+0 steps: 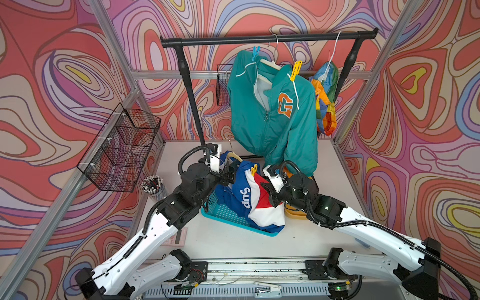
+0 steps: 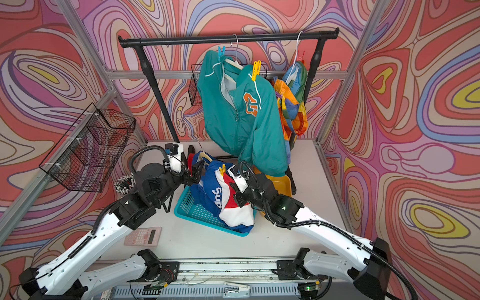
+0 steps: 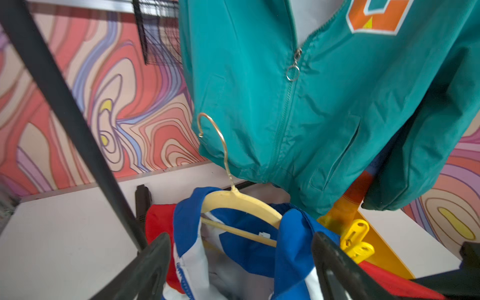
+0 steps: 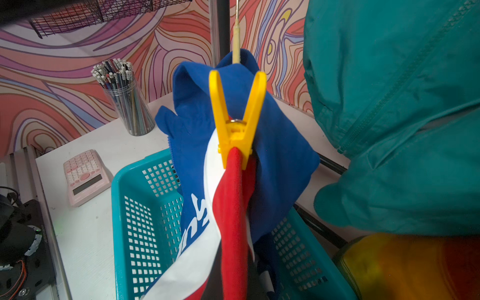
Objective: Remove the clothespins securing jackets to the hanger
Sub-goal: Adjust the hanger in the basket.
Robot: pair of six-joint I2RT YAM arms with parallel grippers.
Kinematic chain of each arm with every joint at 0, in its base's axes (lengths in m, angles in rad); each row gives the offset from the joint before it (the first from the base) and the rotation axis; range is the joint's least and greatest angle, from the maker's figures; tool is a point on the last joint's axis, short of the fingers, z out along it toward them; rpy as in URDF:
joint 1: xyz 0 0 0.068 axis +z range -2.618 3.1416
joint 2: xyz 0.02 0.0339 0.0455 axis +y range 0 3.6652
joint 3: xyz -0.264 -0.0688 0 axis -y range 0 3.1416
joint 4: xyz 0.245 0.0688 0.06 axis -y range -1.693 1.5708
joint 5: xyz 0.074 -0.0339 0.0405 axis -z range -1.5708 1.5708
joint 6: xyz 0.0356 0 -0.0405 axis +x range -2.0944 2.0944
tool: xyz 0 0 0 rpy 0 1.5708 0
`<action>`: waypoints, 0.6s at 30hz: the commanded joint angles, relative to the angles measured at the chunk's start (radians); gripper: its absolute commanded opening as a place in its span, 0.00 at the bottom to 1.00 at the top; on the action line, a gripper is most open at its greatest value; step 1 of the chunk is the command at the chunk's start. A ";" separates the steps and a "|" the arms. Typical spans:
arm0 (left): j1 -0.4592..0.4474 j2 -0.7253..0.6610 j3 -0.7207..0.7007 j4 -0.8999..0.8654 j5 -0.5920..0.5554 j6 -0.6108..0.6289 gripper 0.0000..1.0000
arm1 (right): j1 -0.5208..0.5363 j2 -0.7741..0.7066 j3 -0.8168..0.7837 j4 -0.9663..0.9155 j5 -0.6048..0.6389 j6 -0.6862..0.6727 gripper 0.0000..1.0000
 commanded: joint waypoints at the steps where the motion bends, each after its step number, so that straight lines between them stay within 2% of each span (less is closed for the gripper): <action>1: 0.093 0.059 0.058 0.030 0.213 -0.078 0.86 | -0.003 -0.041 -0.009 0.073 -0.026 -0.002 0.00; 4: 0.152 0.097 0.054 0.090 0.304 -0.129 0.82 | -0.003 -0.054 -0.014 0.068 -0.022 0.004 0.00; 12: 0.161 0.153 0.073 0.152 0.375 -0.122 0.71 | -0.003 -0.059 -0.019 0.072 -0.045 0.009 0.00; 15: 0.168 0.151 0.058 0.183 0.390 -0.122 0.63 | -0.003 -0.059 -0.019 0.070 -0.056 0.009 0.00; 18: 0.178 0.159 0.063 0.186 0.408 -0.126 0.51 | -0.003 -0.060 -0.019 0.065 -0.052 0.010 0.00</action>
